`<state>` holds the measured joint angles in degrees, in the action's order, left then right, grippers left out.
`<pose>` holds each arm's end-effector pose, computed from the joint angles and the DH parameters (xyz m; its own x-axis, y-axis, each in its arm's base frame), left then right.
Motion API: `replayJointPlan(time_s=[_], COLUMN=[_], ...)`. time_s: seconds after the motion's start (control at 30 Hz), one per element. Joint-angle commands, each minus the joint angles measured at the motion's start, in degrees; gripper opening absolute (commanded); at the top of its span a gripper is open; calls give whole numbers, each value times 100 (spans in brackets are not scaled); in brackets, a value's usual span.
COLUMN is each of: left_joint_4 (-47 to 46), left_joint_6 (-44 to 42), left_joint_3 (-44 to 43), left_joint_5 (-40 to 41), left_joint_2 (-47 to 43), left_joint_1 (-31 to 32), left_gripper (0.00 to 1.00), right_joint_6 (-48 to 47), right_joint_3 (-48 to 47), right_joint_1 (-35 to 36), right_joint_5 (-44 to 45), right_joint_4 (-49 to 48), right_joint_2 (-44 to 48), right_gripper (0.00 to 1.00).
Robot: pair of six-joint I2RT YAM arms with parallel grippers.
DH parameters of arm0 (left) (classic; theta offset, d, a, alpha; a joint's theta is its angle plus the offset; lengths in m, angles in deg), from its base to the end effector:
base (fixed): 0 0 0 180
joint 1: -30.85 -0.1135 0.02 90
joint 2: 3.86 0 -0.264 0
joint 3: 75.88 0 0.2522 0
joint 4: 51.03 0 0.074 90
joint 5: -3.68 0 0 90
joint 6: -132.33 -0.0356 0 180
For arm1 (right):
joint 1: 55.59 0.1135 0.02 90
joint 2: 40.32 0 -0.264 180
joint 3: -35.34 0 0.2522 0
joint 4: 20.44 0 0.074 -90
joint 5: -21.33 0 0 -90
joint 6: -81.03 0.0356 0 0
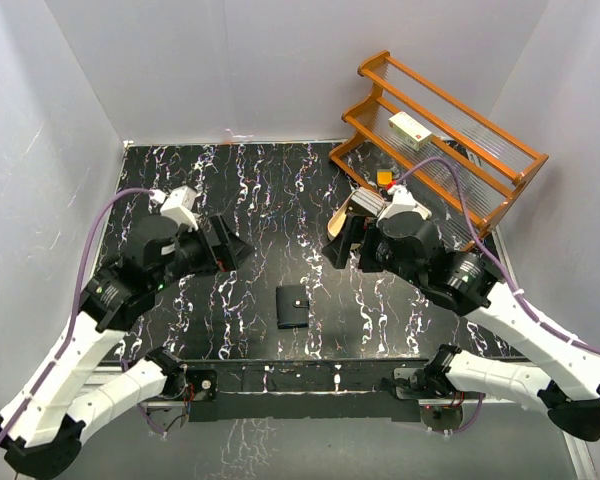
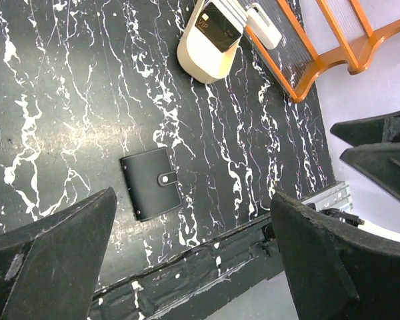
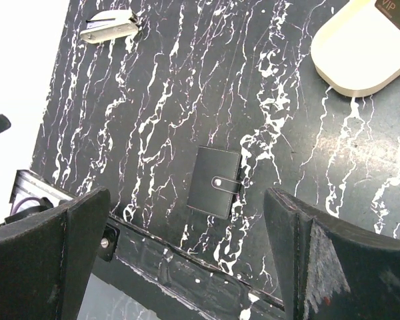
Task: Put the credit cards into the card holder
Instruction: Reset both arms
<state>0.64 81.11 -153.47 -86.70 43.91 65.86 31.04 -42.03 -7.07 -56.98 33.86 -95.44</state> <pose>0.1334 -0.0938 0.3936 -0.6001 -0.3443 -0.7220 0.2602 0.7695 -0.5833 0.1344 0.1411 0.3678 -0.6678 0.1952 -0.7183 -0.2488 0.8509 0.4626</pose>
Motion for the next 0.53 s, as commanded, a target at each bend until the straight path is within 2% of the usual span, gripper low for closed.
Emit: replayJointPlan(time_s=[0.0, 0.33, 0.5], left_joint_4=[-250, -706, -722], left_joint_6=[-40, 294, 201], left_joint_3=[590, 1228, 1103], left_joint_5=[245, 173, 227], left_joint_2=[-591, -1183, -1176], left_joint_1=[-11, -7, -10], left_gripper=[99, 99, 99], right_joint_6=[94, 277, 374], right_joint_3=[252, 600, 643], right_joint_1=[-17, -19, -18], right_joint_5=[174, 30, 1], right_joint_4=[-480, -741, -735], right_joint_2=[162, 270, 242], right_gripper=[98, 98, 98])
